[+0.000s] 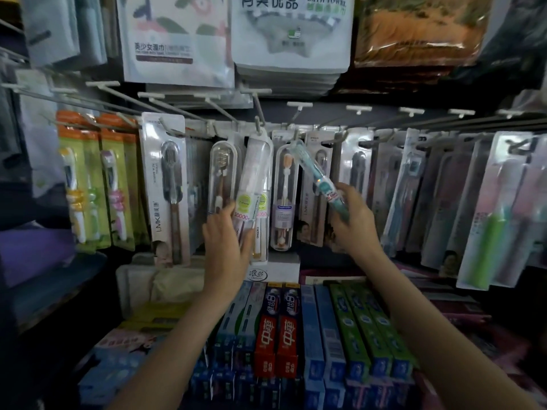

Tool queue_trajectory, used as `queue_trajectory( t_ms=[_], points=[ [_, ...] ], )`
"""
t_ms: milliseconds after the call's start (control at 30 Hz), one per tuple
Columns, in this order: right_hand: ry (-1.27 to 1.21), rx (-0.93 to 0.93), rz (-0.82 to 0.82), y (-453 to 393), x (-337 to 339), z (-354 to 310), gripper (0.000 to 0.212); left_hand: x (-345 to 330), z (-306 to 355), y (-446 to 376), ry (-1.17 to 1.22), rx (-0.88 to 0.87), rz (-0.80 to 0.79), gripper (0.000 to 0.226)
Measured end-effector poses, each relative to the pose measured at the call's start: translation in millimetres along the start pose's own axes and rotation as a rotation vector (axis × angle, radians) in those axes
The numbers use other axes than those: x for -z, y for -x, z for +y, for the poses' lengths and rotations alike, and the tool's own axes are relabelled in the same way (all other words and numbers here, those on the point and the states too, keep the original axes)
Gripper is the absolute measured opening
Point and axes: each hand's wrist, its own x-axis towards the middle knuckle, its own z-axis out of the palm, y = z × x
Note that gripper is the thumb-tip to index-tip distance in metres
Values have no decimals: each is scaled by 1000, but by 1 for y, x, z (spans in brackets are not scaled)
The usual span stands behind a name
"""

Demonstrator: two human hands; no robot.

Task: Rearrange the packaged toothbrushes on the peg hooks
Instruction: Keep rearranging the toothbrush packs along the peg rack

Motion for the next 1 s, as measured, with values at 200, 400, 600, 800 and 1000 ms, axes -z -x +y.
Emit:
queue_trajectory(
  t_ms=[200, 400, 600, 800, 1000],
  points=[
    [-28, 131, -24, -5, 32, 0, 39, -1, 1, 0, 20, 10, 0, 51],
    [-105, 193, 70, 7, 29, -3, 41, 7, 0, 1, -19, -7, -4, 52],
    [-63, 369, -22, -6, 22, -37, 54, 19, 0, 5, -22, -49, -39, 57],
    [-37, 413, -327, 21, -7, -49, 76, 62, -18, -9, -12, 25, 306, 59],
    [-186, 287, -291, 20, -52, -72, 56, 77, -38, -32, -123, 224, 166, 97]
  ],
)
